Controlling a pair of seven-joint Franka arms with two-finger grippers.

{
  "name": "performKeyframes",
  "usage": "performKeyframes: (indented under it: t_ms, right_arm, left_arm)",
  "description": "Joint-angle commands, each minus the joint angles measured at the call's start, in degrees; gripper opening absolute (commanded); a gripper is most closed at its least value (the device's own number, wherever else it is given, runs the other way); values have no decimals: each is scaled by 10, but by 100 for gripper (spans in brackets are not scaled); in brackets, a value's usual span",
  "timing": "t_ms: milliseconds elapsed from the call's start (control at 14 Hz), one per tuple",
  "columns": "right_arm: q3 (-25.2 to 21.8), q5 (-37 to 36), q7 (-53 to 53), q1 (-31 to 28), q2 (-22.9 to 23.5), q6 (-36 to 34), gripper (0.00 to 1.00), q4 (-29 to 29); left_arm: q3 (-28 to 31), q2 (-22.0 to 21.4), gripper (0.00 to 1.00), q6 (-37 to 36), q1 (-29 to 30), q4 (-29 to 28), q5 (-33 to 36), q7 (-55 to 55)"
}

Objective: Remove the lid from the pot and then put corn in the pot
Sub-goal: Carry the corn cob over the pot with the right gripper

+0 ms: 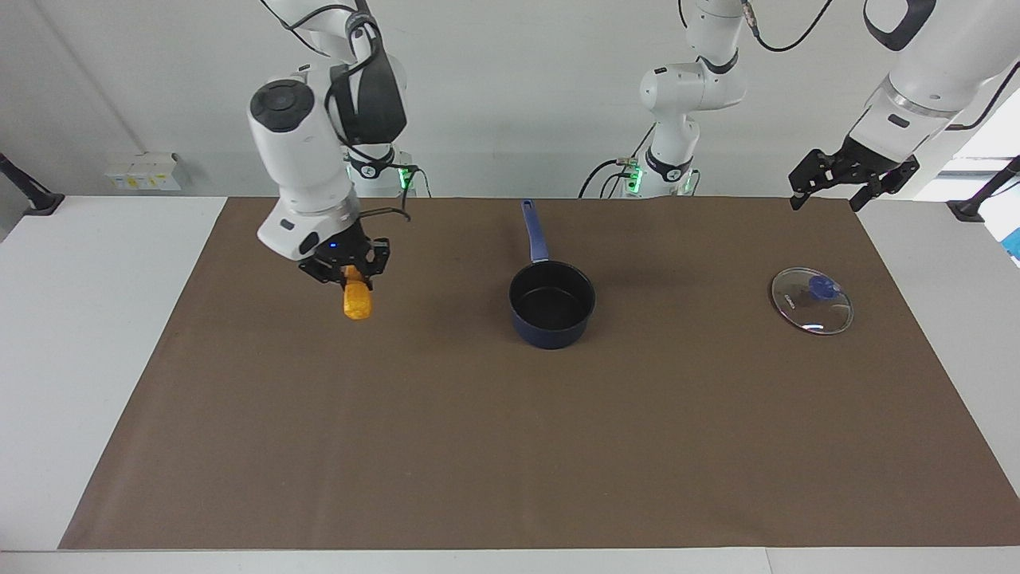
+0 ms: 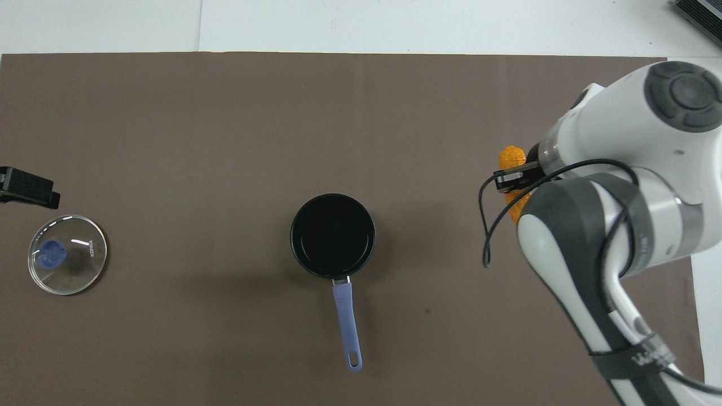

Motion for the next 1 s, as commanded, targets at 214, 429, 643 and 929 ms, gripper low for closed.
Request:
performKeyframes:
  t_ms: [214,429,643,929]
  right_arm:
    - [6,50,146,115,59,56,0,12]
    - [6,48,182,148,101,79,0,37]
    - [7,44,238,185,168,80,0,103]
    - [7,48,253,208,191,114,0,106]
  left_arm:
    - [-2,-5,100,-11,3,2,7,-3]
    - [-2,-5,100,-11,3,2,7,-3]
    - [-2,-5,100,-11,3,2,7,-3]
    - [-2,-5,100,-11,3,2,7,-3]
